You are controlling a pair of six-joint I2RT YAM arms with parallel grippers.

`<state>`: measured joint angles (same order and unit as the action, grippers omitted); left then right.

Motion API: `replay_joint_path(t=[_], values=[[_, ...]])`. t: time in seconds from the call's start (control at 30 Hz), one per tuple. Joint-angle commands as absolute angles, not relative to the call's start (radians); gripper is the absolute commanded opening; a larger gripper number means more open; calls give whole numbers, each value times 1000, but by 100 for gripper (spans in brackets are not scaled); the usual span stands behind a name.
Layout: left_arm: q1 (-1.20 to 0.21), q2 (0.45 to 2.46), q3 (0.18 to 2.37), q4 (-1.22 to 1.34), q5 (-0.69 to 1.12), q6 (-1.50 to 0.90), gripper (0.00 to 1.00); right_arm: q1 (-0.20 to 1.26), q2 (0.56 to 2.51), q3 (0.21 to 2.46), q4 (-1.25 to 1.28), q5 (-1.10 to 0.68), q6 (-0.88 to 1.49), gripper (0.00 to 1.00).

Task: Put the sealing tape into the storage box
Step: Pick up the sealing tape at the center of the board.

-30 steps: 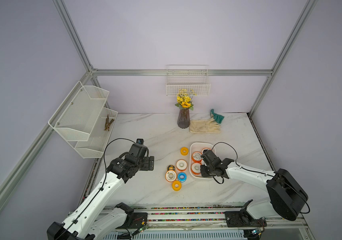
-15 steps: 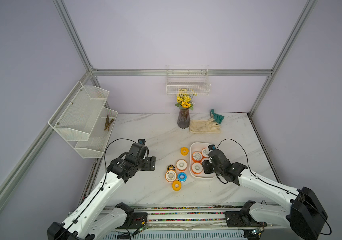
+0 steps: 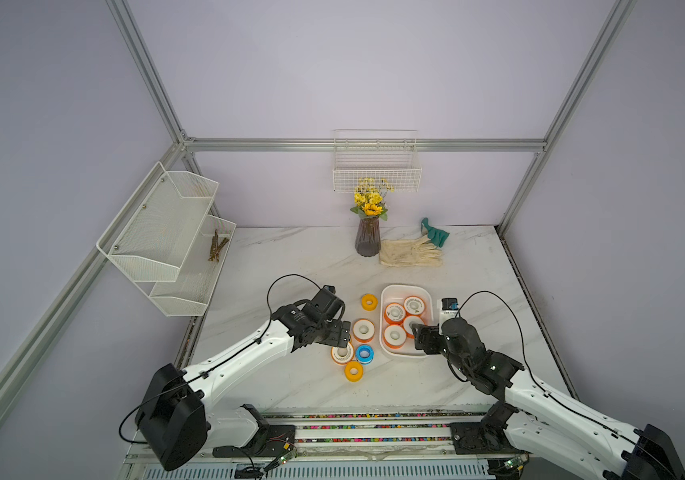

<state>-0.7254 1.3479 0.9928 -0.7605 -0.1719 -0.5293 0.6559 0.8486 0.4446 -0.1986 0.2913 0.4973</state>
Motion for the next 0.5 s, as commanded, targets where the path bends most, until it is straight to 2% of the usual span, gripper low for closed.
replay_joint_path(t=[0.0,0.17,0.47], values=[[-761,1404,1043,-723,-229,-591,100,652,835,430,-147,326,508,88],[-813,1529,1070,-722,-241,-610,100,652,864,440,-148,328,511,88],[-842,1579,1046,-723,-229,-639,100,652,883,445,-149,333,517,88]])
